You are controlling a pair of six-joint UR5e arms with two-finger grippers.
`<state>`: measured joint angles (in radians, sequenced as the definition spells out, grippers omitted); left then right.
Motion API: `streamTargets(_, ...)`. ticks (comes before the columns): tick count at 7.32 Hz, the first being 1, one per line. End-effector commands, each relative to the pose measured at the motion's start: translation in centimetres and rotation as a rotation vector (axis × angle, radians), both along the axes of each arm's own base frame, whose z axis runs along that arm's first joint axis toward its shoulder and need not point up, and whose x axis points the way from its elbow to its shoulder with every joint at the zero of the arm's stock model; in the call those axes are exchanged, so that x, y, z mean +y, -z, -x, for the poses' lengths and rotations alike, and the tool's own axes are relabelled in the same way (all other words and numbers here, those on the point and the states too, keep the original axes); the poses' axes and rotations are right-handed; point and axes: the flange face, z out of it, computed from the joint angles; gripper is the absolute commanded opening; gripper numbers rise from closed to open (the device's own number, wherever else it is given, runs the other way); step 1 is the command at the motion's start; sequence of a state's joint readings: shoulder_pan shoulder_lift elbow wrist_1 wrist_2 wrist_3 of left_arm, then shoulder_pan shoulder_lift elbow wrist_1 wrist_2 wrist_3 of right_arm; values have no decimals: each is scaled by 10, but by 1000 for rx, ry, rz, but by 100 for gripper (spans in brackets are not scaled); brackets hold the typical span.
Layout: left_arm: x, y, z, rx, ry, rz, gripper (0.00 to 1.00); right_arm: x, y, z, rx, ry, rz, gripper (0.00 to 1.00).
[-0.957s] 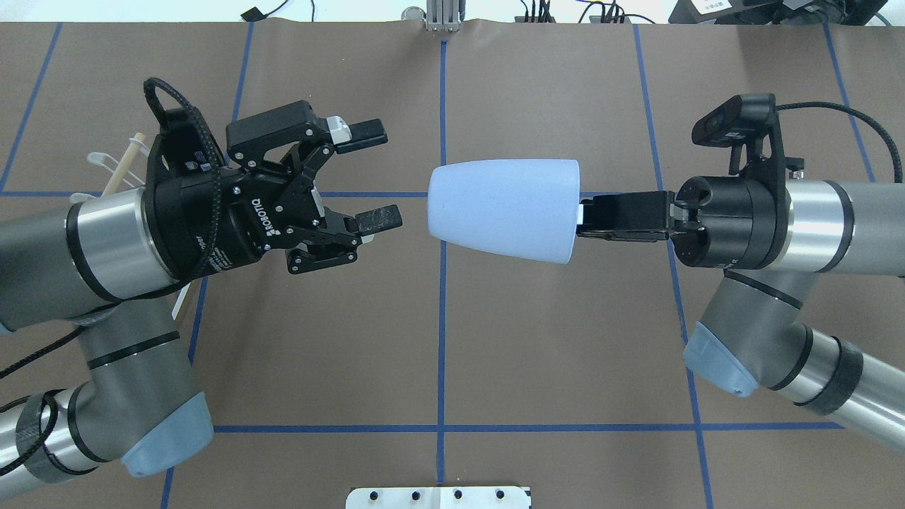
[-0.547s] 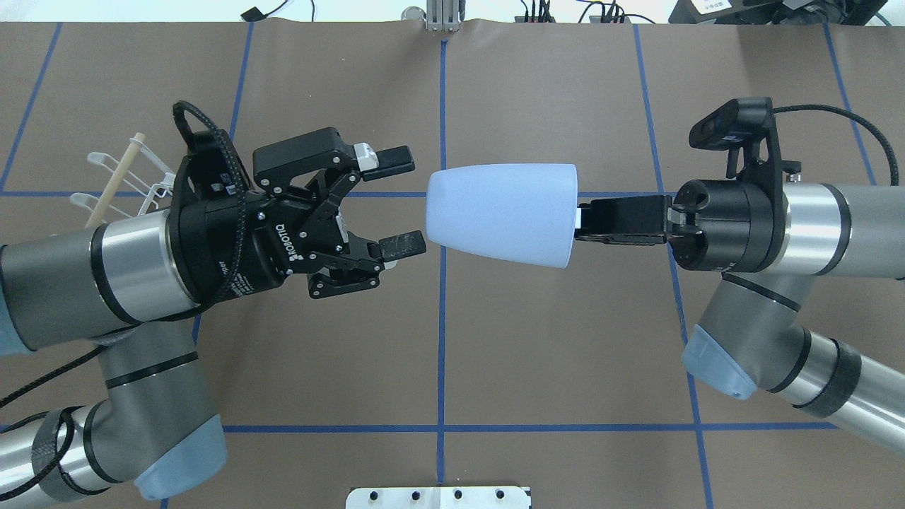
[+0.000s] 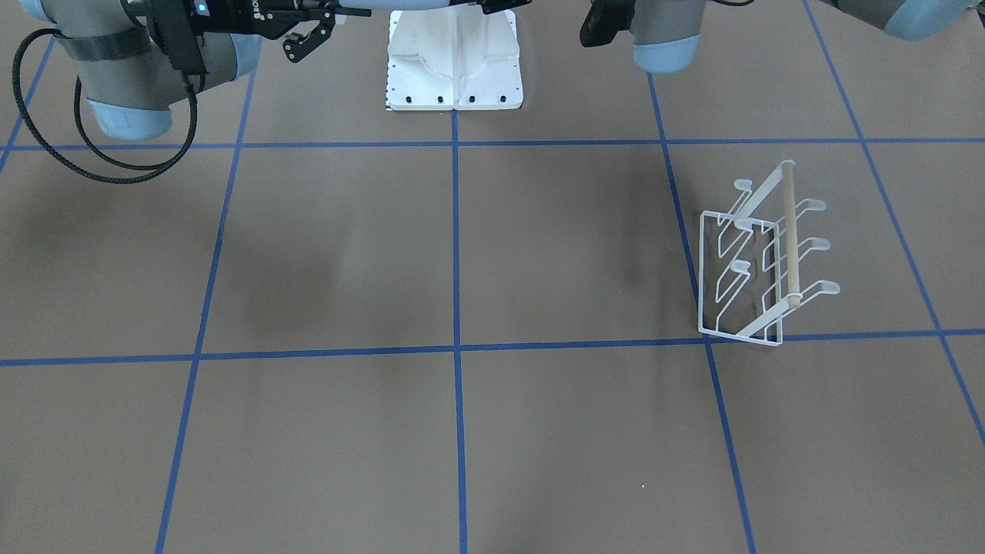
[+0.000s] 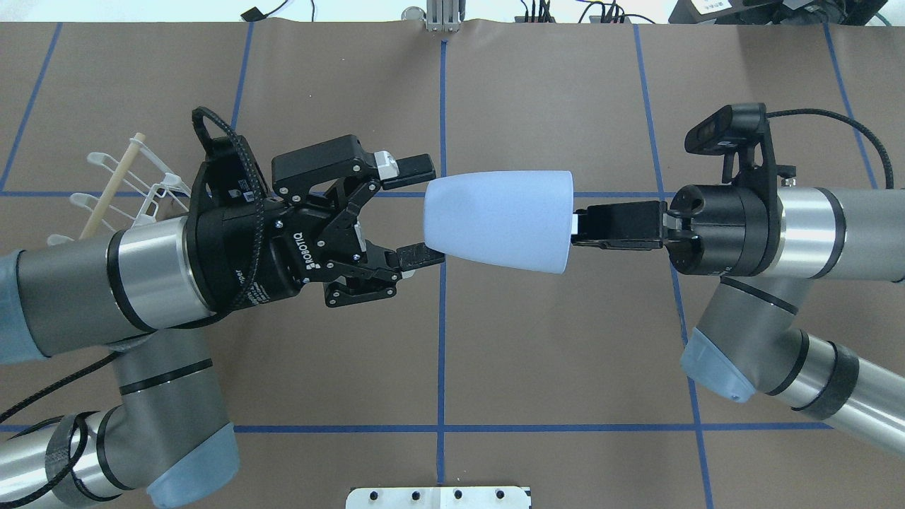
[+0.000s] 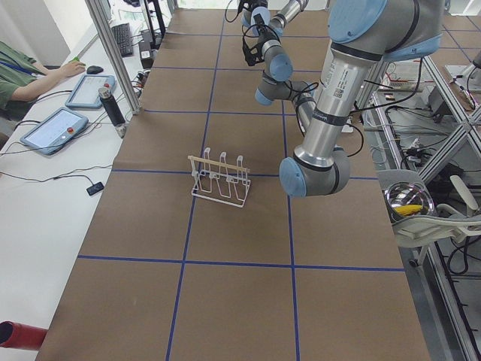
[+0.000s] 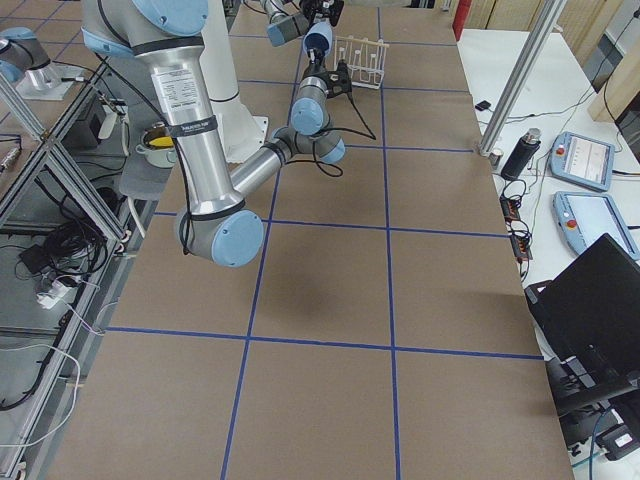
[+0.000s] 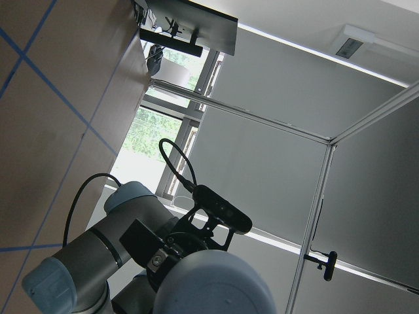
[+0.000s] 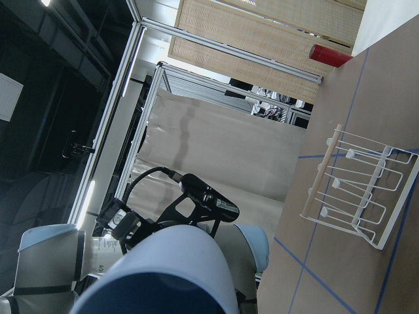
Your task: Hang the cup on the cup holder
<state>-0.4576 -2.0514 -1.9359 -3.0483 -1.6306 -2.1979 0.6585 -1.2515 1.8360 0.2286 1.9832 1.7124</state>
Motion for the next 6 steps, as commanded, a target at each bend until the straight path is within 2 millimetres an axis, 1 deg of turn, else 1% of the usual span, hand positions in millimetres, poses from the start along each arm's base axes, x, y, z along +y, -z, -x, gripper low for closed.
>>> streamTargets(1,-1,-1,-2,-5,0,2,97,3,1,1,-2,7,-1,0)
streamTargets(3,0,0,-2,-4,-2,0,93,10,3,7,-8,25,-5,0)
streamTargets(6,3,0,-4,-4,-9,-4,81,10,2,9,-5,28,-5,0)
